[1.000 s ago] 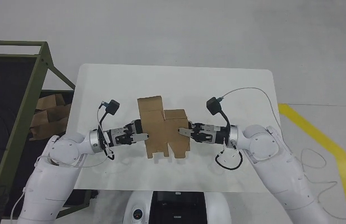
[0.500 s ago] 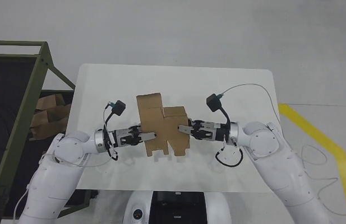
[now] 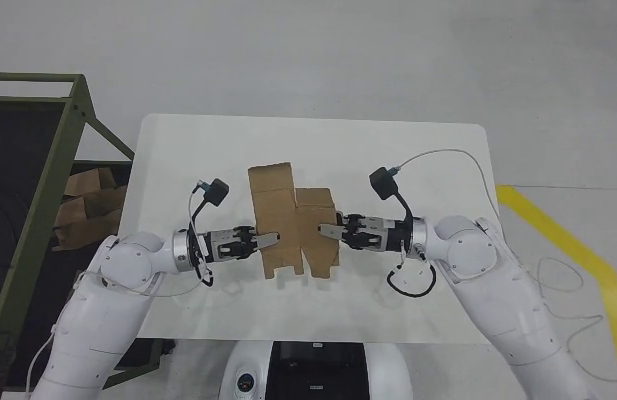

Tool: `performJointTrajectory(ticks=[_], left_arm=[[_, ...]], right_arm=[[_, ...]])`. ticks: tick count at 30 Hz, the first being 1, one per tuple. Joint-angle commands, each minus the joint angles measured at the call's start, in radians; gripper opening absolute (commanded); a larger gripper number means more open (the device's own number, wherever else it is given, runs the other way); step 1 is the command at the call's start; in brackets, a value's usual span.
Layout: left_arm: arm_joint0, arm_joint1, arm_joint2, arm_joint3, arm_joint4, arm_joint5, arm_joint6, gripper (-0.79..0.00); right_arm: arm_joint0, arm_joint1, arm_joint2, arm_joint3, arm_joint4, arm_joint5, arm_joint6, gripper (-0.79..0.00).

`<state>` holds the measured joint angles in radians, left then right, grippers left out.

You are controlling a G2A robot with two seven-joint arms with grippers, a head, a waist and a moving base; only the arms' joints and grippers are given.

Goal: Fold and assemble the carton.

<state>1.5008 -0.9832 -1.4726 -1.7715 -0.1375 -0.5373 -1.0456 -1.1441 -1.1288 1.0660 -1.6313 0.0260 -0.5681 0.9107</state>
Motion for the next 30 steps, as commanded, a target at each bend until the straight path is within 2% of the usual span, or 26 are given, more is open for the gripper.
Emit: performJointTrajectory(ticks=[1, 11, 26, 30], left_arm=[[0.000, 0.001, 0.002, 0.001, -0.013, -0.001, 0.002, -0.785], [0.002, 0.003, 0.005, 0.000, -0.033, -0.012, 0.051, -0.785], [0.001, -0.002, 0.035, -0.041, 0.024, -0.007, 0.199, -0.785], [-0.009, -0.002, 0.039, -0.050, 0.061, 0.013, 0.210, -0.785]], right_arm=[[0.000, 0.001, 0.003, 0.004, 0.005, -0.003, 0.001, 0.000], [-0.048, 0.013, 0.052, -0.008, 0.020, -0.045, -0.067, 0.000], [-0.207, 0.027, 0.149, -0.038, -0.068, -0.126, -0.307, 0.000], [-0.219, 0.028, 0.150, -0.045, -0.069, -0.130, -0.307, 0.000]])
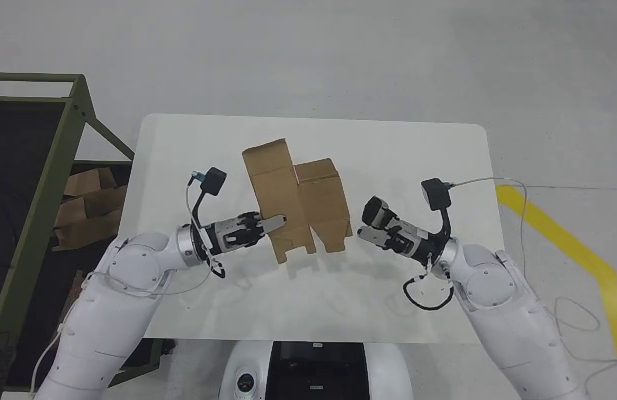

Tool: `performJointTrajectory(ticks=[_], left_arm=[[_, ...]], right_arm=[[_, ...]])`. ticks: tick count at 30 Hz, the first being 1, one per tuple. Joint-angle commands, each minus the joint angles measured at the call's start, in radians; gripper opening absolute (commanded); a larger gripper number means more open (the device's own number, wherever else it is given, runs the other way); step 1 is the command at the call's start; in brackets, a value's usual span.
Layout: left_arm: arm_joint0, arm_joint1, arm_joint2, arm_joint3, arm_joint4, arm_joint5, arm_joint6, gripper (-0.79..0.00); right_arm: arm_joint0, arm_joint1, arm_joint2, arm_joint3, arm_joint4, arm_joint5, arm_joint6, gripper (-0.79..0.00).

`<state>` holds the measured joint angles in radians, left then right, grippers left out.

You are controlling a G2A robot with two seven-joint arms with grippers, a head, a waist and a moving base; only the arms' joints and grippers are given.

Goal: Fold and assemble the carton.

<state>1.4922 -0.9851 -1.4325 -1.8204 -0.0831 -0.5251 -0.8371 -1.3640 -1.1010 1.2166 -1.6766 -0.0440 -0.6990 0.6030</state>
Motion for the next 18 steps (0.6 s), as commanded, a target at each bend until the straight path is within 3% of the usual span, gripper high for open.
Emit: performJointTrajectory(ticks=[1, 11, 18], left_arm=[[-0.001, 0.000, -0.001, -0.001, 0.007, 0.001, 0.001, -0.785], [-0.001, 0.000, -0.001, -0.001, 0.007, 0.001, 0.001, -0.785], [0.010, -0.008, 0.024, -0.019, 0.005, 0.041, 0.107, -0.785]], right_arm=[[0.001, 0.000, 0.000, 0.000, 0.001, 0.000, 0.001, 0.000], [0.001, 0.000, 0.000, 0.000, 0.001, 0.000, 0.001, 0.000], [-0.015, -0.005, -0.012, -0.010, -0.003, -0.014, -0.069, 0.000]])
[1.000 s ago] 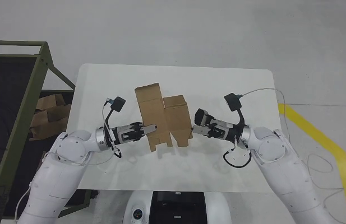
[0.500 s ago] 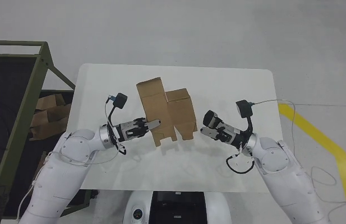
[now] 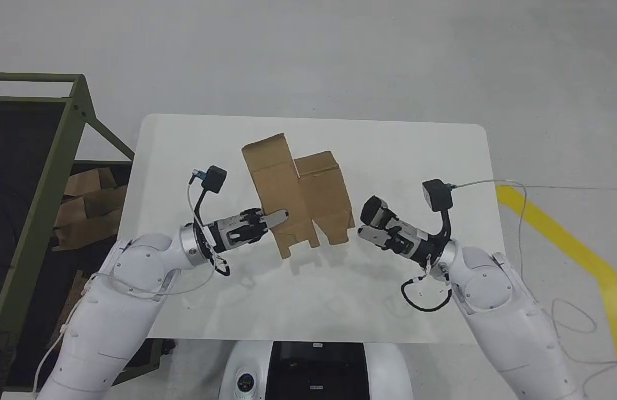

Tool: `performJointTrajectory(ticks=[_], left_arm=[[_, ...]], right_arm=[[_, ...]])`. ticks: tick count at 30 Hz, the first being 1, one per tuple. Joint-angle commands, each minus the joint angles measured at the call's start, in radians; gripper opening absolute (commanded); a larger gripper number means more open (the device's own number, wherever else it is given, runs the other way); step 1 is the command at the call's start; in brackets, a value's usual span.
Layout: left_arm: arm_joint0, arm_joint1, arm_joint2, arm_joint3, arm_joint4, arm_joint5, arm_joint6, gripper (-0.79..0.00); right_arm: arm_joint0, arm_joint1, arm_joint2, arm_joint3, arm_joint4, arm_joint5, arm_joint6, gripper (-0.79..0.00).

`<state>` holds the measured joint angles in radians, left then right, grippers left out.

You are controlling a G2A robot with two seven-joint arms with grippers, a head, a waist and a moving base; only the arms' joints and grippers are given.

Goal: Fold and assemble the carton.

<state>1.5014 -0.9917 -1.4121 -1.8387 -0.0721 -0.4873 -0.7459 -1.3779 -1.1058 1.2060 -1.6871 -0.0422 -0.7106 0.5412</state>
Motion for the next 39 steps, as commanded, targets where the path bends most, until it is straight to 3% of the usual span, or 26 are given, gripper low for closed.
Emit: performJointTrajectory(ticks=[1, 12, 24, 29, 31, 33, 39], left_arm=[[0.001, -0.003, 0.008, -0.003, -0.011, 0.006, 0.029, -0.785], [-0.011, -0.019, 0.058, -0.015, -0.018, 0.059, 0.167, -0.785], [-0.027, -0.033, 0.104, -0.024, -0.003, 0.097, 0.242, -0.785], [-0.028, -0.037, 0.114, -0.034, 0.002, 0.100, 0.257, -0.785], [-0.028, -0.039, 0.116, -0.036, 0.006, 0.100, 0.261, -0.785], [-0.028, -0.040, 0.119, -0.036, 0.008, 0.099, 0.263, -0.785], [-0.031, -0.043, 0.124, -0.033, 0.013, 0.099, 0.264, -0.785]], right_arm=[[-0.003, -0.001, -0.001, 0.002, -0.010, -0.002, -0.022, 0.000], [-0.035, -0.019, -0.024, -0.013, -0.109, 0.012, -0.227, 0.000], [-0.021, -0.056, -0.107, -0.033, -0.264, 0.084, -0.461, 0.000], [-0.015, -0.068, -0.130, -0.051, -0.337, 0.128, -0.528, -0.169], [-0.014, -0.072, -0.137, -0.056, -0.356, 0.138, -0.545, -0.299], [-0.014, -0.075, -0.143, -0.061, -0.372, 0.145, -0.560, -0.379], [-0.016, -0.083, -0.150, -0.066, -0.400, 0.159, -0.590, -0.440]])
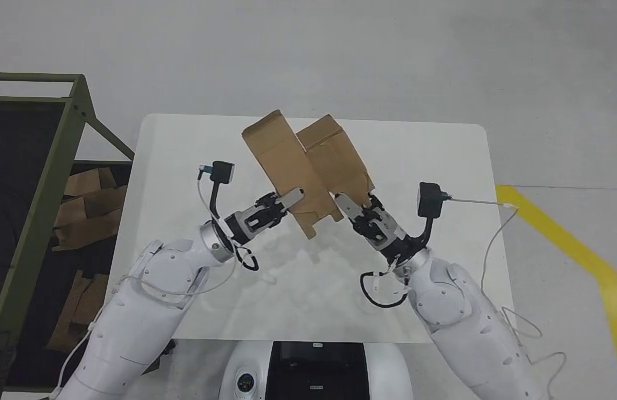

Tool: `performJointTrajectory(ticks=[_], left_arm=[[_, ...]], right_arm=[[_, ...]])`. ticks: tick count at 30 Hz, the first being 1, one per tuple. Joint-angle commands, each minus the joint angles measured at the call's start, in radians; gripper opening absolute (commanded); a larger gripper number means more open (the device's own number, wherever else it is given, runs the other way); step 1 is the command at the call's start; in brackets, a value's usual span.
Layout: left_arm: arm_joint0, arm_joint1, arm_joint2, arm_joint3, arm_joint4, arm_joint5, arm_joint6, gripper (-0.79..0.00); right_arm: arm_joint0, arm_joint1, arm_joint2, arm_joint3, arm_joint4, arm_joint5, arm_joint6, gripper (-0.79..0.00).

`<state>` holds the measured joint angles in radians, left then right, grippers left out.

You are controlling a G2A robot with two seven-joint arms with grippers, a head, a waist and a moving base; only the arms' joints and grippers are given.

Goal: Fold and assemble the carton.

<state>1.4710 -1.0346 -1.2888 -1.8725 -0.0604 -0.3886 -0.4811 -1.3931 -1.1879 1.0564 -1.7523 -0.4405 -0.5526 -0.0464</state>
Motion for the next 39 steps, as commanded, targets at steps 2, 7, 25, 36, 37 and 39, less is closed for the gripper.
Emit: performJointTrajectory(ticks=[2, 7, 25, 36, 37, 39], left_arm=[[-0.002, -0.001, 0.002, 0.002, 0.002, 0.000, -0.001, -0.785], [-0.003, -0.004, 0.004, 0.001, 0.006, -0.004, -0.001, -0.785], [0.002, -0.010, -0.002, 0.003, 0.004, -0.016, -0.002, -0.785], [0.001, -0.013, -0.004, 0.002, 0.005, -0.014, -0.011, -0.733], [0.001, -0.013, -0.004, 0.003, 0.004, -0.012, -0.012, -0.554], [-0.002, -0.014, -0.004, 0.007, 0.002, -0.007, -0.011, 0.000]], right_arm=[[-0.003, -0.003, -0.002, -0.003, -0.003, 0.006, -0.006, -0.462], [-0.012, -0.007, 0.003, -0.014, -0.011, 0.025, -0.029, -0.536], [-0.031, -0.022, 0.015, -0.027, -0.031, 0.070, -0.054, -0.757], [-0.035, -0.029, 0.020, -0.029, -0.031, 0.062, -0.053, -0.785], [-0.035, -0.029, 0.021, -0.029, -0.029, 0.060, -0.051, -0.785], [-0.036, -0.030, 0.024, -0.029, -0.022, 0.053, -0.050, -0.785]])
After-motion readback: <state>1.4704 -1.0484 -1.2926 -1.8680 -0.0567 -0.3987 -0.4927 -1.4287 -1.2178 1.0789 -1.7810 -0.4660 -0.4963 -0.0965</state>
